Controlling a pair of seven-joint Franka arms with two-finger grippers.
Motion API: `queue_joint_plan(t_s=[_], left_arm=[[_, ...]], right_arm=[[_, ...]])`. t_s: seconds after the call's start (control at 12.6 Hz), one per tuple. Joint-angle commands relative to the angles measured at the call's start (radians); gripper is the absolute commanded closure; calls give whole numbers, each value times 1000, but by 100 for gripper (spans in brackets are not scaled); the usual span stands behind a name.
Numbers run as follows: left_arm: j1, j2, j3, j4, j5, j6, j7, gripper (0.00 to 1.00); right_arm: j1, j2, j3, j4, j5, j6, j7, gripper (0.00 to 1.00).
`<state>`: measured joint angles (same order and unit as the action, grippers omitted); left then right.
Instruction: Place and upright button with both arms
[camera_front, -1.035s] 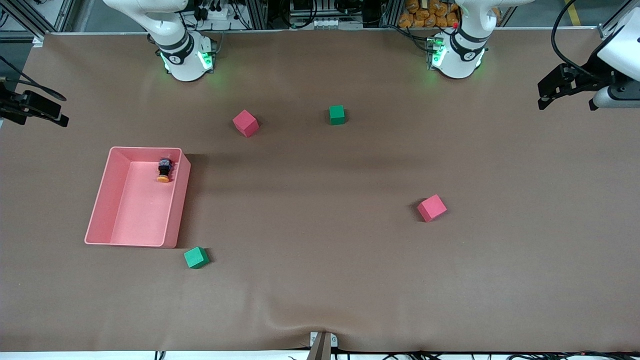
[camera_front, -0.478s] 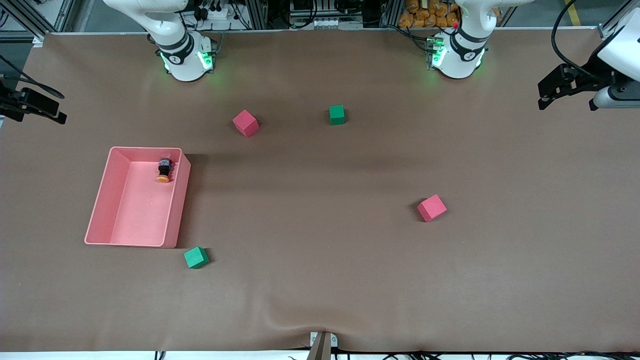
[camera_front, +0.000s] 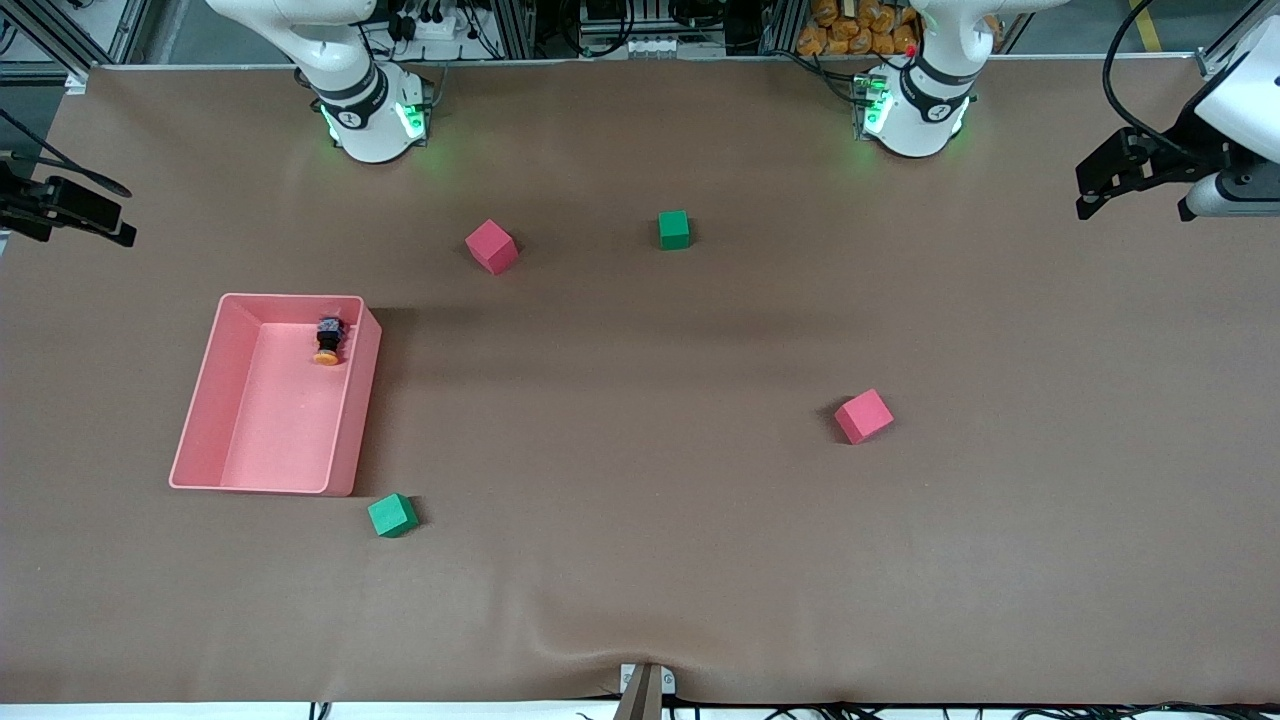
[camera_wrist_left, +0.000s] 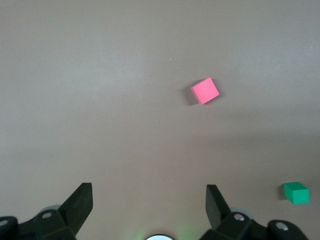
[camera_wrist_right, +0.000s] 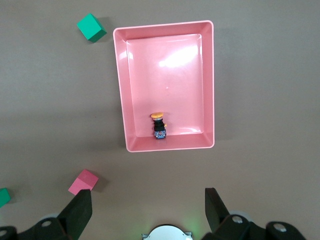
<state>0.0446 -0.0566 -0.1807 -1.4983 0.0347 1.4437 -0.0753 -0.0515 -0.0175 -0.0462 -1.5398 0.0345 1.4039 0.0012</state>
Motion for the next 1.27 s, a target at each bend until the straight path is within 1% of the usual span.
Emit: queue_joint_plan(t_s=[0.0,0.16,0.4,0.56,0.72,0.96,1.19], left_arm=[[11,-8,-6,1,4,-9,14,0],[11,-8,-6,1,4,-9,11,0],[11,-11,-6,1,5,-11,12,0],[8,-16,-11,1,5,-11,11,0],[8,-17,-14,1,5,-31,11,0],[8,-14,-9,-2,5,-32,8,0],[8,-9,-9,-2,5,-31,3,0]], right_arm=[[-11,-16,9,-19,-10,0,-3,0],[-11,-16,9,-20,-10,0,-3,0],[-16,-16,8,-62,-13,12,-3,0],[-14,-16,8,-91,-45,39,-3,0],[-18,-16,8,-166,-57,107,-4,0],[-50,-12,8,-268,-74,236,-12,0],[-96,-2,8,-380,-74,389,-67,0]])
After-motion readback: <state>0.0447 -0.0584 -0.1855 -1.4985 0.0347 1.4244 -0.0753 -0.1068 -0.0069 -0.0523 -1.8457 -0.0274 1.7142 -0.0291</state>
